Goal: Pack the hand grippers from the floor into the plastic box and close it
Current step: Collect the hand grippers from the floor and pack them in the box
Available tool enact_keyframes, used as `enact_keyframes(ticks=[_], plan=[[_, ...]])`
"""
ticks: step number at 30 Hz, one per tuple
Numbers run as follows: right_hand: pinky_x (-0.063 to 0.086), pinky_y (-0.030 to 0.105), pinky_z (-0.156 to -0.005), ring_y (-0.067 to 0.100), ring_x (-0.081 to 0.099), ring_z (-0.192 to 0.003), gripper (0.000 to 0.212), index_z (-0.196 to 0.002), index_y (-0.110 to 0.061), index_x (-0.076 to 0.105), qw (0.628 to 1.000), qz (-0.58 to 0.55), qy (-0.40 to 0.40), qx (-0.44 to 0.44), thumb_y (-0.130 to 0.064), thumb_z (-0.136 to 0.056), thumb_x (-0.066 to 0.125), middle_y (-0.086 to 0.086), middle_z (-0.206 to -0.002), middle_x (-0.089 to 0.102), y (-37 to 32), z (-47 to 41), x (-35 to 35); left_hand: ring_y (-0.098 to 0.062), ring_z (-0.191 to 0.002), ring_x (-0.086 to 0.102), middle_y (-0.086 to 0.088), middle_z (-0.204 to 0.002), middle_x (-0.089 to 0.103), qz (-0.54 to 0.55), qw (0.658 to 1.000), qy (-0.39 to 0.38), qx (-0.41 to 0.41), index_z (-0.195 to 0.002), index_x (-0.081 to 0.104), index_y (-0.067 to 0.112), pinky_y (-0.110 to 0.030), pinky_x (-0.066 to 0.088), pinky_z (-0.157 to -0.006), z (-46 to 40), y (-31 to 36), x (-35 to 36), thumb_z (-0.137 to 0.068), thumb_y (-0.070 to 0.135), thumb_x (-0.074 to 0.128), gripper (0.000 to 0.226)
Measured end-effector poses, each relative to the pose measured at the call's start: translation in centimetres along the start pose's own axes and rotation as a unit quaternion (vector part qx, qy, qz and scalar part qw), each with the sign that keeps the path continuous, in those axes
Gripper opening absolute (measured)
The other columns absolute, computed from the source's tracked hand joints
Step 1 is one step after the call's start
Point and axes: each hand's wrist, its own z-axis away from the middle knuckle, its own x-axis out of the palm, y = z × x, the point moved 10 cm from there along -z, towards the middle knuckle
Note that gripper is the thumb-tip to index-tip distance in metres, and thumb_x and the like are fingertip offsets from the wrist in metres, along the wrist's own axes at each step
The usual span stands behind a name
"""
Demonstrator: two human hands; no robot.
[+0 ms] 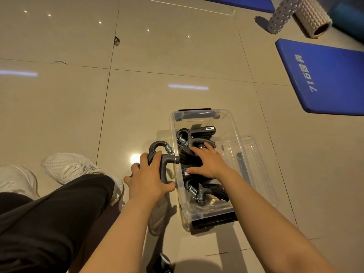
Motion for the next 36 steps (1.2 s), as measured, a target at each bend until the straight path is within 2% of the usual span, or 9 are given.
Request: enact_keyframes(ticks=[5, 8, 12, 15, 19, 23, 29, 32, 36], plan=[[0.008, 0.054, -0.115, 0.023, 0.001, -0.145, 0.089, -0.149, -0.031, 0.018, 1.0, 0.015, -0.014, -0.006, -0.061, -0.077, 0.062, 0.003, -0.156, 0.02, 0.0, 0.3, -0.3, -0.031, -0.128, 0.028, -0.002, -0.147, 0.017, -0.005, 1.0, 0.01, 0.003, -0.146, 0.012, 0.037, -0.05, 0.036, -0.094, 0.2, 0.6, -0.7, -0.066, 0.061, 0.068, 0.1], [0.023, 0.047, -0.113, 0.022, 0.026, -0.139, 0.071, -0.145, -0.025, 0.031, 0.995, -0.059, 0.077, -0.001, -0.05, -0.085, 0.06, 0.003, -0.149, 0.032, -0.8, 1.6, -2.1, -0.03, -0.126, 0.029, -0.001, -0.145, 0.018, 0.003, 1.0, 0.019, 0.015, -0.146, 0.009, 0.038, -0.049, 0.037, -0.093, 0.5, 1.5, -1.2, -0.065, 0.062, 0.068, 0.103], [0.05, 0.028, -0.088, 0.009, 0.06, -0.102, 0.039, -0.125, -0.022, 0.055, 0.886, -0.416, 0.199, 0.042, -0.037, -0.089, 0.06, -0.005, -0.109, 0.062, -2.3, 6.1, -4.4, -0.028, -0.129, 0.028, 0.0, -0.148, 0.016, 0.007, 0.997, 0.055, 0.057, -0.146, 0.005, 0.04, -0.047, 0.034, -0.096, 0.8, 3.6, -2.2, -0.066, 0.061, 0.068, 0.104], [0.046, 0.012, -0.069, 0.003, 0.059, -0.078, 0.029, -0.108, -0.023, 0.063, 0.858, -0.432, 0.272, 0.048, -0.03, -0.082, 0.071, -0.007, -0.086, 0.063, -3.0, 8.7, -6.3, -0.027, -0.13, 0.027, 0.0, -0.148, 0.016, 0.015, 0.992, 0.08, 0.099, -0.147, 0.006, 0.04, -0.046, 0.033, -0.097, 1.3, 5.4, -2.8, -0.066, 0.059, 0.067, 0.103], [0.044, 0.008, -0.063, 0.001, 0.056, -0.074, 0.02, -0.099, -0.018, 0.066, 0.831, -0.458, 0.308, 0.062, -0.017, -0.08, 0.073, -0.009, -0.081, 0.061, -2.2, 9.8, -8.7, -0.023, -0.131, 0.027, 0.003, -0.148, 0.018, 0.112, 0.983, 0.074, 0.123, -0.146, 0.014, 0.04, -0.044, 0.035, -0.102, 1.8, 6.8, -3.1, -0.063, 0.064, 0.07, 0.103], [0.049, 0.015, -0.067, 0.005, 0.06, -0.076, 0.018, -0.09, -0.023, 0.066, 0.84, -0.42, 0.343, 0.016, -0.013, -0.077, 0.075, -0.007, -0.085, 0.065, -1.5, 10.4, -13.1, -0.022, -0.137, 0.021, 0.003, -0.151, 0.012, 0.21, 0.964, 0.033, 0.163, -0.147, 0.015, 0.035, -0.039, 0.031, -0.111, 2.2, 8.4, -2.9, -0.058, 0.06, 0.078, 0.112], [0.039, 0.024, -0.057, 0.016, 0.053, -0.072, 0.017, -0.092, -0.014, 0.065, 0.934, -0.064, 0.339, -0.088, -0.005, -0.078, 0.067, -0.002, -0.093, 0.051, -4.7, 6.5, -17.2, -0.028, -0.144, -0.013, -0.007, -0.157, -0.013, -0.052, 0.971, -0.091, 0.215, -0.15, 0.0, 0.029, -0.045, -0.001, -0.116, 3.1, 8.0, 2.0, -0.063, 0.056, 0.076, 0.119], [0.032, 0.028, -0.041, 0.03, 0.052, -0.051, 0.025, -0.081, -0.003, 0.063, 0.924, 0.159, 0.301, -0.174, 0.009, -0.061, 0.073, 0.012, -0.08, 0.055, -6.8, 3.3, -14.9, -0.03, -0.142, -0.019, -0.011, -0.156, -0.018, -0.148, 0.954, -0.126, 0.227, -0.15, -0.003, 0.026, -0.05, -0.003, -0.116, 3.2, 7.4, 4.3, -0.065, 0.053, 0.077, 0.12], [0.031, 0.027, -0.039, 0.024, 0.049, -0.045, 0.048, -0.08, -0.002, 0.062, 0.906, 0.282, 0.226, -0.219, 0.003, -0.038, 0.085, 0.013, -0.072, 0.055, -7.4, 0.2, -9.0, -0.029, -0.141, -0.021, -0.011, -0.154, -0.023, -0.144, 0.957, -0.119, 0.223, -0.15, -0.001, 0.023, -0.044, -0.006, -0.115, 2.7, 7.5, 5.3, -0.07, 0.04, 0.078, 0.114]])
